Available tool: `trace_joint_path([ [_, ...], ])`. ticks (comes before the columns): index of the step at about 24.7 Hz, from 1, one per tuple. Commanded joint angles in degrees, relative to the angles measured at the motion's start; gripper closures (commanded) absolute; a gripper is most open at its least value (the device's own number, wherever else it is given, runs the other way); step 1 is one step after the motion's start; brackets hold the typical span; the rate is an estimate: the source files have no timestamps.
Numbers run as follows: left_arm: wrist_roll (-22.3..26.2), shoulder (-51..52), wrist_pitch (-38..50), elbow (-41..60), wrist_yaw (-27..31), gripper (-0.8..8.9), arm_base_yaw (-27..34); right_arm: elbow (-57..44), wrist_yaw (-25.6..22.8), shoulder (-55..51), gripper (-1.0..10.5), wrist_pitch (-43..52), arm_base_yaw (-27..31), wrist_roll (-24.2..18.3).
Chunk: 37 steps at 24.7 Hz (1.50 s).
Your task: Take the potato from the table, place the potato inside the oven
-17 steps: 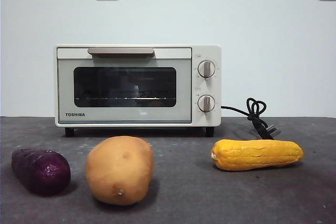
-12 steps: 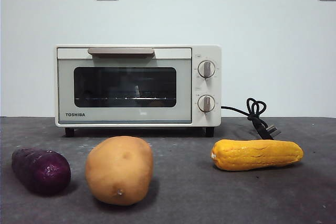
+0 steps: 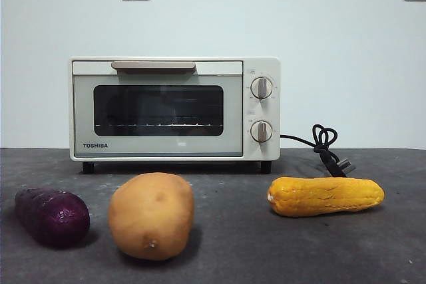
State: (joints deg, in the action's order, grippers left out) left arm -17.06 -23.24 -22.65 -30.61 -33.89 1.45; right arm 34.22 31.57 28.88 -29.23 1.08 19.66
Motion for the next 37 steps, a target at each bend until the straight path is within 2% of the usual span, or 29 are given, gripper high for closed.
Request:
trace_joint_path([
  [1,5.4,-3.9,-3.1,-4.3,-4.3,8.20,0.1,8.0,2.9,5.0,9.6,-7.6,-0.2,-9.4],
  [3,7.4,-6.3,-6.0,-7.4,-6.4,8.21,0.1,13.6,4.6,8.5,9.6,-13.8,-0.3,-13.4],
  [8,12.9,-9.9,-14.9,-14.1,-8.6,8.21,0.0,24.5,4.5,15.1,9.6,-26.8,-2.4,-21.1],
  [12,16.4,-10.4,-21.1,-17.8,-8.5,8.20,-0.4,28.9,4.5,17.7,9.6,-32.8,-4.5,-24.5],
  [16,17.4,-10.4,-23.5,-19.4,-8.4,8.21,-0.4,29.0,4.4,18.2,9.6,-33.1,-5.7,-24.7],
  [17,17.4,-10.4,-23.4,-19.4,-8.3,8.21,-0.4,29.0,4.5,18.3,9.3,-33.1,-5.7,-24.6],
  [18,17.3,-10.4,-23.4,-19.4,-8.2,8.20,-0.4,29.0,4.5,18.3,8.2,-33.1,-5.7,-24.6],
  [20,17.3,-10.4,-23.7,-19.4,-8.3,8.20,-0.4,29.0,4.4,18.3,5.3,-33.0,-5.7,-24.2],
  [22,17.3,-10.4,-23.7,-19.4,-8.2,8.20,-0.4,29.0,4.4,18.3,3.4,-33.0,-5.7,-24.0],
  [29,17.3,-10.4,-22.3,-19.4,-8.2,8.20,-0.4,29.0,4.5,18.3,3.4,-33.0,-5.7,-23.5],
  [34,12.3,-17.4,-6.3,-19.5,-8.2,8.20,-1.8,29.0,4.5,18.4,3.4,-33.0,-5.7,-23.1],
  [37,12.7,-28.1,-0.6,-23.4,-4.7,8.20,-4.1,29.0,4.5,18.4,3.4,-33.0,-5.7,-22.7],
])
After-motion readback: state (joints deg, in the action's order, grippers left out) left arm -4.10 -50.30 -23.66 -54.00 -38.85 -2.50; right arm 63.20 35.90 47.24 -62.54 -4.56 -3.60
